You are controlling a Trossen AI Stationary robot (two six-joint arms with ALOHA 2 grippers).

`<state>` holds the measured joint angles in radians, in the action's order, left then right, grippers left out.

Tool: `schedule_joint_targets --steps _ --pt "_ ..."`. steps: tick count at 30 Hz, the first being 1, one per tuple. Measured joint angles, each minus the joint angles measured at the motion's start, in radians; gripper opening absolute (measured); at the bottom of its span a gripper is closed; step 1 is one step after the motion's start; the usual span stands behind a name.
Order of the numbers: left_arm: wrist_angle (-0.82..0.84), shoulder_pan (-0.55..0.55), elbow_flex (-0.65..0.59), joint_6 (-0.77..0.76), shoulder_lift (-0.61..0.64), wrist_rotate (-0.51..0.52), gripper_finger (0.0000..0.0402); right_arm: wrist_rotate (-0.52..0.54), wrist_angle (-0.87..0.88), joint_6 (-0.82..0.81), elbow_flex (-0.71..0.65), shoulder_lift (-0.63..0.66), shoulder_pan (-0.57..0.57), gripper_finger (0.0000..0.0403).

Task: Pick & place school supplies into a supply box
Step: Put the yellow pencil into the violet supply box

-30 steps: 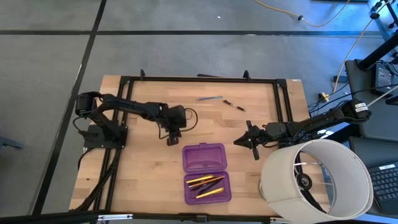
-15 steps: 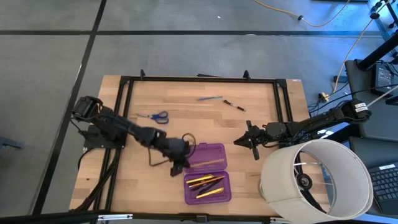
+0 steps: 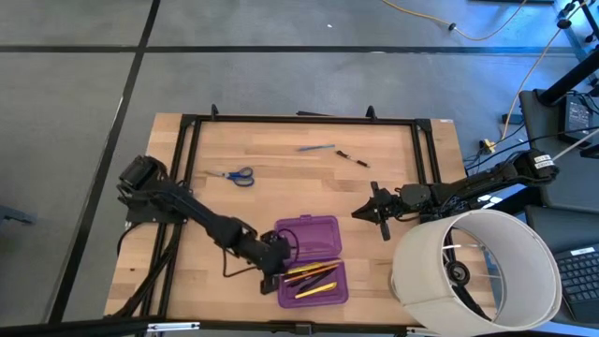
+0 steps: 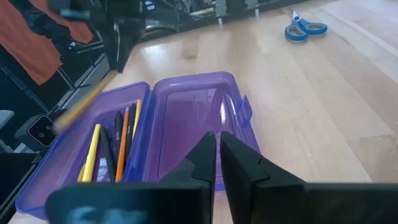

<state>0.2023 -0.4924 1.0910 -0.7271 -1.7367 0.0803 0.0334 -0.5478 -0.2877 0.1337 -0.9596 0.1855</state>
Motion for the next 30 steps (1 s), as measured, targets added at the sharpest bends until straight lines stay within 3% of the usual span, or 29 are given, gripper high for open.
schedule_joint_targets --steps 6,13,21,30 --pt "0.034 -0.021 0.084 -0.071 -0.102 0.002 0.0011 0.000 0.001 0.000 0.000 0.000 0.000 0.0028" --pt "0.041 -0.030 0.117 -0.157 -0.199 -0.095 0.0012 0.000 0.001 0.000 0.000 0.000 0.000 0.0028" --pt "0.036 -0.018 0.121 -0.157 -0.219 -0.132 0.0016 0.000 0.001 -0.014 0.000 0.000 0.000 0.0028" --pt "0.037 0.001 0.121 -0.117 -0.219 -0.183 0.0050 0.000 0.001 -0.023 0.000 0.000 0.000 0.0028"
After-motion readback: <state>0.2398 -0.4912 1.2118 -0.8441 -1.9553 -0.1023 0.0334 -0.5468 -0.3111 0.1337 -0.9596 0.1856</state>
